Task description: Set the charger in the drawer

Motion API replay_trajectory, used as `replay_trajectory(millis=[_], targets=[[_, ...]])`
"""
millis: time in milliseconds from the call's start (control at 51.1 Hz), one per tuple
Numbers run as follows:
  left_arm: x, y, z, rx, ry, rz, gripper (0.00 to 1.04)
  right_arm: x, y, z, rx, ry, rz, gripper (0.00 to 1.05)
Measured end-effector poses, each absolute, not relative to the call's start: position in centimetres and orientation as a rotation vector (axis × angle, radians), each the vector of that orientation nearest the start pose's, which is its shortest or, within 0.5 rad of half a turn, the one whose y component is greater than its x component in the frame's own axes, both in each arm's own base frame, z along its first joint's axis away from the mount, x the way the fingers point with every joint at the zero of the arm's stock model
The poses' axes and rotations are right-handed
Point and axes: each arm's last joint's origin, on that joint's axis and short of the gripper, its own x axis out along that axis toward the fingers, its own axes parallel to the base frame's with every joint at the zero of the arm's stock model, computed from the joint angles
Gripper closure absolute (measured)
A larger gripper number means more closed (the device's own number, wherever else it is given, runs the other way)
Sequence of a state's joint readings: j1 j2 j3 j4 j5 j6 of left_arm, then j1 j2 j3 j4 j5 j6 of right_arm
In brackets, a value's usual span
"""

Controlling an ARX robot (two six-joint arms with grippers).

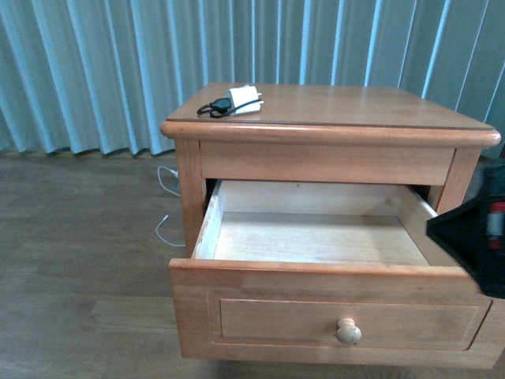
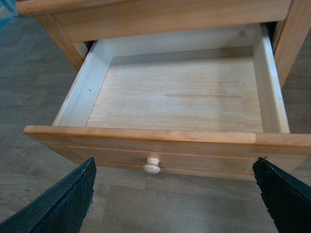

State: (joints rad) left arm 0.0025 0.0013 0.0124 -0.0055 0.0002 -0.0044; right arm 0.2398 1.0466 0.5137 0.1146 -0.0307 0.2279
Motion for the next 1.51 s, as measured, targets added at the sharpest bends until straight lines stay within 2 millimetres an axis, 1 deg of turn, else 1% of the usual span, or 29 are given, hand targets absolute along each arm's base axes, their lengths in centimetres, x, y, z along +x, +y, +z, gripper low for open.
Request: replay_trajectory(millis=[78, 196, 391, 548, 685, 821, 1506], targets=[[9.7, 0.0, 16.7, -0.004, -0.006, 0.002, 0.06, 19.9, 3.8, 22.7, 0.174, 0.4, 0.223, 0.08], [9.7, 0.0, 16.7, -0.004, -0.006, 0.002, 0.06, 17.9, 1.8, 23.0, 0.177, 0.343, 0.232, 0.08], [9.7, 0.0, 16.7, -0.004, -0.006, 0.002, 0.06, 14.3, -1.3, 22.4, 0.218, 0.303, 0.175, 0.08], [9.7, 0.0, 16.7, -0.004, -0.006, 0.002, 0.06, 11.7, -2.4, 21.9, 0.24, 0.304, 0.154, 0.08], [9.7, 0.0, 16.7, -0.004, -0.006, 0.002, 0.06, 10.2, -2.7, 21.2, 0.256, 0.303, 0.139, 0.08], [9.7, 0.0, 16.7, -0.004, -0.006, 0.002, 0.06, 9.8, -3.2, 20.4, 0.276, 0.298, 0.087, 0.08], [9.7, 0.0, 16.7, -0.004, -0.006, 0.002, 0.06, 9.8, -3.2, 20.4, 0.28, 0.298, 0.083, 0.08]])
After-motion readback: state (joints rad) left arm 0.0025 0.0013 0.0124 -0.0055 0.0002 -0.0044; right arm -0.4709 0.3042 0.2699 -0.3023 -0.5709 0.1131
